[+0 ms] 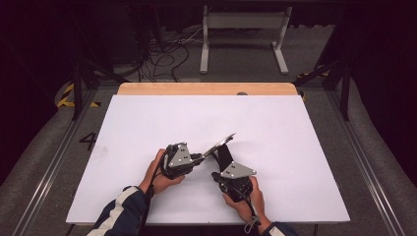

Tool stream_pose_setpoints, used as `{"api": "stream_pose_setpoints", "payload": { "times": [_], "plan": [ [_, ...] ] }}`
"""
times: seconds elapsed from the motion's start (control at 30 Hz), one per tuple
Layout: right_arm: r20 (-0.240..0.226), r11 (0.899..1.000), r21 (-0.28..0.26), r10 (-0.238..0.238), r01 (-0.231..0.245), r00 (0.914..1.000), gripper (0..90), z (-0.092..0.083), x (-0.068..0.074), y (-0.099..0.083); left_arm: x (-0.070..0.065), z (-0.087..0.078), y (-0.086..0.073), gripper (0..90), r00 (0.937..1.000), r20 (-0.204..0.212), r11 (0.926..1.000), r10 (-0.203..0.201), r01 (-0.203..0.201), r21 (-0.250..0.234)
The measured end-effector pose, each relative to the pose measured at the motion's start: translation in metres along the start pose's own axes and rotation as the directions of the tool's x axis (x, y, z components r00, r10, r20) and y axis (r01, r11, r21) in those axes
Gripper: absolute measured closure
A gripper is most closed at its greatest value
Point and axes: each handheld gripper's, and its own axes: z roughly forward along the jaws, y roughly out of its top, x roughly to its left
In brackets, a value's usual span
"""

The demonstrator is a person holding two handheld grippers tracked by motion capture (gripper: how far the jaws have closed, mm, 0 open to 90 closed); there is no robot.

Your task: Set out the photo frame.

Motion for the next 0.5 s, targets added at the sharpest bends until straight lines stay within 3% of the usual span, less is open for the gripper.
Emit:
{"api": "stream_pose_setpoints", "payload": {
  "times": [0.5],
  "plan": [
    [0.015, 1.000, 0.015, 0.005, -0.005, 0.9999, 90.0, -0.0036, -0.0033, -0.0008, -0.0034, 0.0006, 0.0020, 80.6, 0.9998, -0.003, 0.9998, 0.021, -0.021, 0.005]
  ]
}}
